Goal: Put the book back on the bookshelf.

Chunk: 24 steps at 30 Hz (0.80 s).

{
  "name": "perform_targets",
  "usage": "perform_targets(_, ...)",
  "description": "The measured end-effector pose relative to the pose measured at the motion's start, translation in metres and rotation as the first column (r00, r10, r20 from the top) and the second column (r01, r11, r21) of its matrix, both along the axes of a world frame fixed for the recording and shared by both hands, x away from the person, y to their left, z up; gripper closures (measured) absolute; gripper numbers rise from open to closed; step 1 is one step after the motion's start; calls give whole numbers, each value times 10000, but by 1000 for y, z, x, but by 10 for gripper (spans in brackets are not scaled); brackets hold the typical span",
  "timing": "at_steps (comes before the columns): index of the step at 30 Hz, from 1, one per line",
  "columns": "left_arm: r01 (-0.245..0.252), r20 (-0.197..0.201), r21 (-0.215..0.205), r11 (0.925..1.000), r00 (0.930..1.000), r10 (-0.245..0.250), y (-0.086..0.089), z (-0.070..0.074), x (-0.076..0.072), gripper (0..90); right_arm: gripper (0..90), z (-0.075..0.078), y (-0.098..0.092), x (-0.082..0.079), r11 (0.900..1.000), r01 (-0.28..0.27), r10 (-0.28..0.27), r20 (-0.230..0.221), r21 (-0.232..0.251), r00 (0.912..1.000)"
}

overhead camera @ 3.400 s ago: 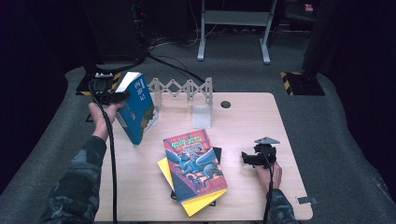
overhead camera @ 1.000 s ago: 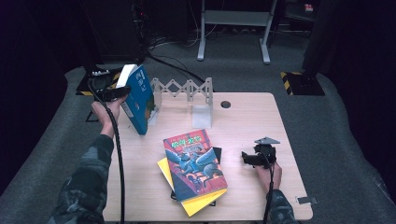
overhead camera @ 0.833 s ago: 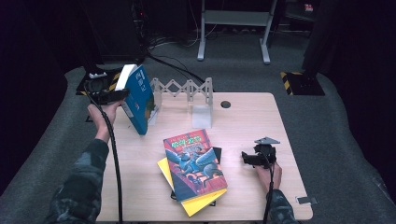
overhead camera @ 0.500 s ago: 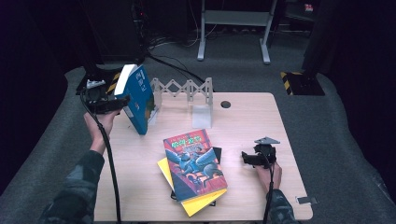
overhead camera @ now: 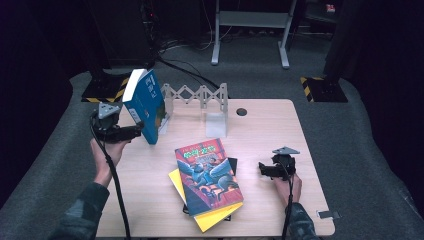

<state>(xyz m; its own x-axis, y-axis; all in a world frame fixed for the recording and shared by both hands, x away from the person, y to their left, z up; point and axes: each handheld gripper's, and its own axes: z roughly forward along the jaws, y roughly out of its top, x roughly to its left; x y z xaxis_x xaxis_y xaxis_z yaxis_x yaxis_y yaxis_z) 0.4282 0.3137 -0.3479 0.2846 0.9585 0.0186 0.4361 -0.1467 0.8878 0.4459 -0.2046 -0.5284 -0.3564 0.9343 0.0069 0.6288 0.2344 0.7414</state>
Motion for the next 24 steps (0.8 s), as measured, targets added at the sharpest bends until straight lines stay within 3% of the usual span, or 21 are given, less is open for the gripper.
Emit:
perform_targets(8, 386, -602, 307, 9988, 9975, -367, -12, -42, -20, 59, 119, 0, 0, 0, 10000, 15, -15, -5, -2, 10000)
perform_targets(10, 461, -920, 729, 9963, 9950, -393, -16, -56, -25, 55, 119, 0, 0, 0, 10000, 16, -16, -2, 0, 10000)
perform_targets(13, 479, -1225, 982, 9940, 9918, -357, -20, -80, -34, 43, 119, 0, 0, 0, 10000, 37, -37, -18, 4, 10000)
perform_targets(16, 367, -1445, 920, 9951, 9892, -231, -22, -104, -40, 34, 119, 0, 0, 0, 10000, 38, -38, -18, 8, 10000)
perform_targets(18, 363, -1811, 692, 9969, 9832, -233, -22, -115, -43, 28, 119, 0, 0, 0, 10000, 23, -23, -26, 12, 10000)
perform_targets(21, 186, -1931, 524, 9985, 9812, -81, -25, -132, -48, 27, 118, 0, 0, -1, 10000, 64, -64, -39, 59, 10000)
perform_targets(24, 261, -2261, 623, 9977, 9740, -113, -29, -147, -52, 25, 117, 0, 1, -1, 9999, 97, -97, -49, 44, 9999)
